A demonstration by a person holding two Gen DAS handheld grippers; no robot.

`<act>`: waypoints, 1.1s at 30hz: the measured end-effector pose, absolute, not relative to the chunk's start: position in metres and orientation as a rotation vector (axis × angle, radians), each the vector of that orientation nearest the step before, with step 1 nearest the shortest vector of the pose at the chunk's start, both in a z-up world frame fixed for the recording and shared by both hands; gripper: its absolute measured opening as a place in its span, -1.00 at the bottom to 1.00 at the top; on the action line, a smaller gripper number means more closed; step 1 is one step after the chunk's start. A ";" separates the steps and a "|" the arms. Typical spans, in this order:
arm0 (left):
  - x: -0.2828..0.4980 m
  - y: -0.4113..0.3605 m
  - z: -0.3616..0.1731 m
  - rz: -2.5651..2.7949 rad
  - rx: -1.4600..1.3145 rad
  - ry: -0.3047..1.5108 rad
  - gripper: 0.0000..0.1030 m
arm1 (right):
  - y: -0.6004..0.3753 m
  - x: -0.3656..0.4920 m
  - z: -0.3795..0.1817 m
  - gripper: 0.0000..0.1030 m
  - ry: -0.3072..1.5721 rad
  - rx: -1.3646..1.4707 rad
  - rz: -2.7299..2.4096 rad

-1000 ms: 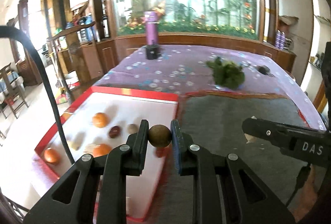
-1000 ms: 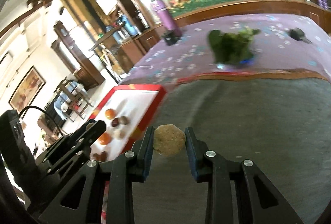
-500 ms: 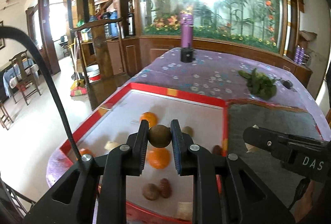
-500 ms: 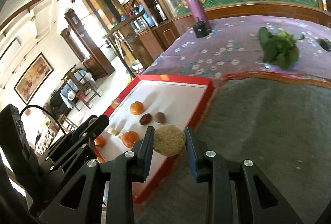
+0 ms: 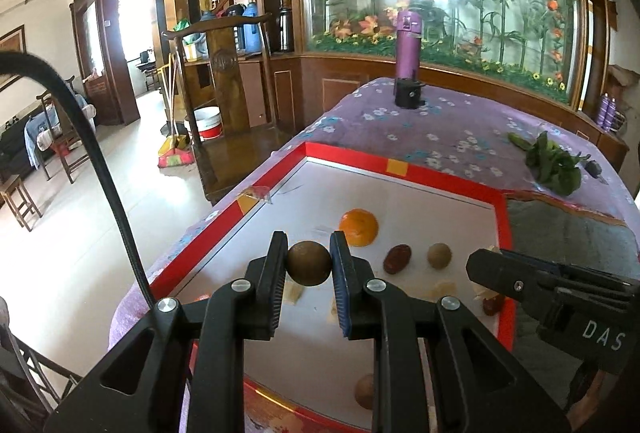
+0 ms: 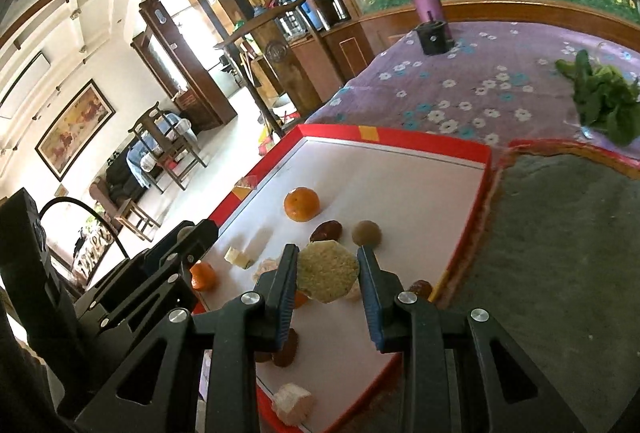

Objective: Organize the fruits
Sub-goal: 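Carry the brown nut and octagonal cake over the white tray, then open both tools to drop the nut and cake into the tray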

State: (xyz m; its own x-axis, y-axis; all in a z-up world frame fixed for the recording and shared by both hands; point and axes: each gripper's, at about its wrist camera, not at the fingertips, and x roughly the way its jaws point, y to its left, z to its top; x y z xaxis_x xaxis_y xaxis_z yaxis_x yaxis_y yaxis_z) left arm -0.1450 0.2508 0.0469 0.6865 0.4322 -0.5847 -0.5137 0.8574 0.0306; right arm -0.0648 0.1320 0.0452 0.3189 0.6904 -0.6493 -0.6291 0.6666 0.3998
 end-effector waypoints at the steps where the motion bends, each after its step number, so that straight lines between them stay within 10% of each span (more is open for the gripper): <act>1: -0.144 0.252 0.046 0.532 -0.140 0.620 -0.63 | 0.133 -0.065 0.044 -0.42 0.897 0.078 0.871; 21: -0.116 0.265 0.023 0.560 -0.113 0.743 -0.61 | 0.165 -0.055 0.019 -0.36 0.929 -0.019 0.873; 33: -0.140 0.249 0.048 0.627 -0.094 0.663 0.61 | 0.136 -0.071 0.043 -0.22 0.815 0.028 0.846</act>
State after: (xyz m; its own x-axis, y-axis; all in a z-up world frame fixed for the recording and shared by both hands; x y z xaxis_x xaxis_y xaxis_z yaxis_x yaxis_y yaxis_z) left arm -0.1399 0.2488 0.0484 0.6122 0.5136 -0.6012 -0.5717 0.8128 0.1122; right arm -0.0707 0.1362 0.0433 0.3861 0.6746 -0.6291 -0.6544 0.6810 0.3287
